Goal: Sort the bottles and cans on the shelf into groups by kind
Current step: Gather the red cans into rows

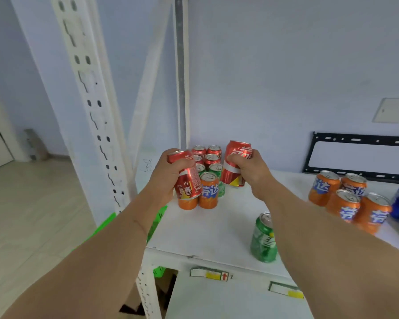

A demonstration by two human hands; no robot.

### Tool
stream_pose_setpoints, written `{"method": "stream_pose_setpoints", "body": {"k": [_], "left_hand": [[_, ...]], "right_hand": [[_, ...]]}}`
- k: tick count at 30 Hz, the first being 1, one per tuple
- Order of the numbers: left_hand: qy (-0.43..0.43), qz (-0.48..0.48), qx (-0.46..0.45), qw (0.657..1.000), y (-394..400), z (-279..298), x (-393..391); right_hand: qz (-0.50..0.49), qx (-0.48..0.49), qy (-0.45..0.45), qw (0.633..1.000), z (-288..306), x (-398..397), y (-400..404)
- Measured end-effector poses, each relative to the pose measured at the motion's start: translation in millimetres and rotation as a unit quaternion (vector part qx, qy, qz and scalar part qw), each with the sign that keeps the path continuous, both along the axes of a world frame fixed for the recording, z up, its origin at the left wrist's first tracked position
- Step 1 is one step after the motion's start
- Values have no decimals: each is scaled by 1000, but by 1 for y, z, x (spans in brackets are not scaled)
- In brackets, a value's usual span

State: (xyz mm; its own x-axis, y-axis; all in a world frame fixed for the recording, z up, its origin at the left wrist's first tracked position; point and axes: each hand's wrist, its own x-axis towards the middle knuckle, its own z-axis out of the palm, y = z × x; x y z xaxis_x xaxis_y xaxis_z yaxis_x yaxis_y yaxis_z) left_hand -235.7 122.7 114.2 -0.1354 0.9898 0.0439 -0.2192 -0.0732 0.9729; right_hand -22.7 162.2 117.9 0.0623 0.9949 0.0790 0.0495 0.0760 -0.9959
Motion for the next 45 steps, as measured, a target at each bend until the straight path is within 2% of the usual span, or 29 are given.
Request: {"method": "stream_pose_setpoints", "body": {"k": [6, 12, 22, 30, 35, 40, 45], "left_hand": [[80, -28, -5, 996, -30, -8, -23], [113, -44, -9, 993, -54, -28, -23], [151, -33, -28, 988, -60, -56, -24], [188, -40, -49, 980, -56, -72, -30], [222, -60, -48, 972, -57, -71, -28], [253, -73, -52, 963, -59, -73, -25], [263, -79, -63, 959, -57, -73, -22]], "right_hand": [[-34, -30, -14, 999, -33, -40, -59], [-41, -91, -39, 994, -69, -52, -105], [-44, -79, -34, 995, -112, -64, -120], [-36, -71, -35, 996, -113, -58, -117], [-44, -115, -89, 988, -116, -57, -125], [-114, -160, -252, 947, -123, -59, -150], [-119, -158, -315, 928, -121, -59, -161]]}}
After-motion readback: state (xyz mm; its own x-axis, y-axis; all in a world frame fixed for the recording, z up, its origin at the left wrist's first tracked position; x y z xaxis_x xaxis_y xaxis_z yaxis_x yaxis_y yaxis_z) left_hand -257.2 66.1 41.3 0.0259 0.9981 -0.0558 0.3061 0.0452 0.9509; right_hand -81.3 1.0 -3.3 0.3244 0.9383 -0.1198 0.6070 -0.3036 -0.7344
